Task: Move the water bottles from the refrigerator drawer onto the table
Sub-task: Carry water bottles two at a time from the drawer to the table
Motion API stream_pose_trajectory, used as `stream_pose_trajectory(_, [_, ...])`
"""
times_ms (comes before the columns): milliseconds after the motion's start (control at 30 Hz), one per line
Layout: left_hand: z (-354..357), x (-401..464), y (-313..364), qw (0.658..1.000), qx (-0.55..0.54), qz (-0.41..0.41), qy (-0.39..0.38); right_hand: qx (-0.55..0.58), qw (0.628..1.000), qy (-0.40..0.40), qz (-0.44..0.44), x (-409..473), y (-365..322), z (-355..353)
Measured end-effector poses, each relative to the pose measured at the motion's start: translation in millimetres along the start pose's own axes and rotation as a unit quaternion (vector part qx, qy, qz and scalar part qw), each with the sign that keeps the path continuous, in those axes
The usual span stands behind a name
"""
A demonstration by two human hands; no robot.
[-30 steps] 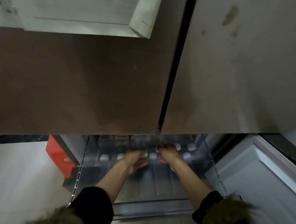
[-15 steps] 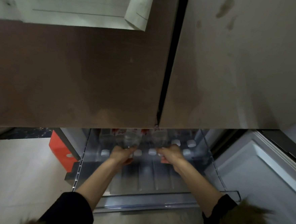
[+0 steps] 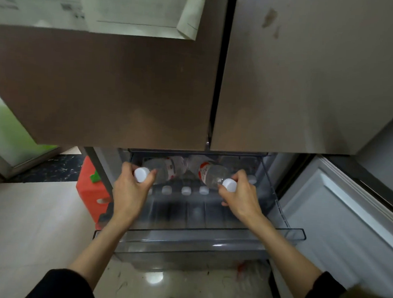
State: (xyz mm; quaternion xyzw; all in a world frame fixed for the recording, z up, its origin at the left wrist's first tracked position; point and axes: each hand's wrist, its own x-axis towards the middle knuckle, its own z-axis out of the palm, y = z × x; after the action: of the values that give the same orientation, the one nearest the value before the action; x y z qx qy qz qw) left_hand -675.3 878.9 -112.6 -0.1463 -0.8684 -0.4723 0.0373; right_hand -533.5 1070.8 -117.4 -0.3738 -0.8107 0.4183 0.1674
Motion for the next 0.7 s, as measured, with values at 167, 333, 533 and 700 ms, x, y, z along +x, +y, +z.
stream_pose_trajectory(167, [-21.1, 10.8, 2.0, 0.996, 0.044, 0.071, -0.029, -0.018, 0.997, 0.055, -0.056, -7.0, -20.3, -7.6])
stream_pose_trajectory(333, [-27.0, 6.7, -2.6, 0.988, 0.079, 0.114, -0.068, -0.094, 0.991, 0.002, -0.098, -11.8, -28.5, 1.3])
stream_pose_trajectory(533, [-26.3, 3.9, -5.2, 0.98, 0.087, 0.139, -0.116, -0.128, 0.984, -0.031, -0.123, -12.6, -36.6, 24.2])
stream_pose_trajectory(700, [-12.1, 7.8, -10.9, 0.987, 0.052, 0.095, -0.117, -0.092, 0.988, -0.054, -0.115, -6.9, -32.2, 31.9])
